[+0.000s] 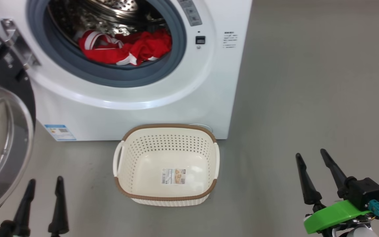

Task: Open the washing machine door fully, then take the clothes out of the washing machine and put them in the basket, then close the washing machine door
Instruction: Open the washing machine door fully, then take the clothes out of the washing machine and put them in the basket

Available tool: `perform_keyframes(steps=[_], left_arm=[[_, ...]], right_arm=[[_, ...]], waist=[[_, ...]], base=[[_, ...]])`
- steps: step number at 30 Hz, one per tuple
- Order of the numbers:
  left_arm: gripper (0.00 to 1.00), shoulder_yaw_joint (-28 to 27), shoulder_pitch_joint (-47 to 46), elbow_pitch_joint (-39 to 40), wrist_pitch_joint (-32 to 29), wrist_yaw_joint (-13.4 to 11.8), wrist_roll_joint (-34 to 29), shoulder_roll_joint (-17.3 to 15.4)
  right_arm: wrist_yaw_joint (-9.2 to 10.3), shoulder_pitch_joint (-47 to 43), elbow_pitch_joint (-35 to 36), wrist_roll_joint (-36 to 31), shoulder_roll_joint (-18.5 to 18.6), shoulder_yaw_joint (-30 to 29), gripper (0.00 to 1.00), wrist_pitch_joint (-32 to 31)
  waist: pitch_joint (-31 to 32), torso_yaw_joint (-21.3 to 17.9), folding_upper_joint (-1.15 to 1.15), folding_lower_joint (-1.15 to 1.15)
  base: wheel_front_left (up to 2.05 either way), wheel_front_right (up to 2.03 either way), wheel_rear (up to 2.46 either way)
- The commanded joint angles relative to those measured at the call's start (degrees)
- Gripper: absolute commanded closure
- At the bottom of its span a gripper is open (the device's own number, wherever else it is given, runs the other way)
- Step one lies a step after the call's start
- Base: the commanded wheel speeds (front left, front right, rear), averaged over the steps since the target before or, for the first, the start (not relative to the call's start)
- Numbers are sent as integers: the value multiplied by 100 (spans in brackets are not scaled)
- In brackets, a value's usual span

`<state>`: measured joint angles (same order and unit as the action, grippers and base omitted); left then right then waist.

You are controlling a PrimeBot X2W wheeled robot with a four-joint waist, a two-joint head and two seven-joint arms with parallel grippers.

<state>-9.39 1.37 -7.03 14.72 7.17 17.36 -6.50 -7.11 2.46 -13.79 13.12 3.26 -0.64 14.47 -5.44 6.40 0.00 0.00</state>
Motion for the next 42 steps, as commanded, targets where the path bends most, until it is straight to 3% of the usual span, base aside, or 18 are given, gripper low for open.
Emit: perform_keyframes(steps=[1,15,42], left_arm=[[0,-54,-23,259,28,32,128,-154],[0,600,29,464,28,32,665,-384],[0,712,-38,446,28,32,841,-469]], right_arm=[[-37,19,181,38,23,44,0,52],[-37,-155,324,49,-16,-299,0,52],[-37,-207,340,27,-36,-331,0,52]], waist=[[-10,-153,0,0],[-121,-628,0,0],[-88,-582,0,0]], base=[[0,0,0],[0,0,0],[13,-13,0]])
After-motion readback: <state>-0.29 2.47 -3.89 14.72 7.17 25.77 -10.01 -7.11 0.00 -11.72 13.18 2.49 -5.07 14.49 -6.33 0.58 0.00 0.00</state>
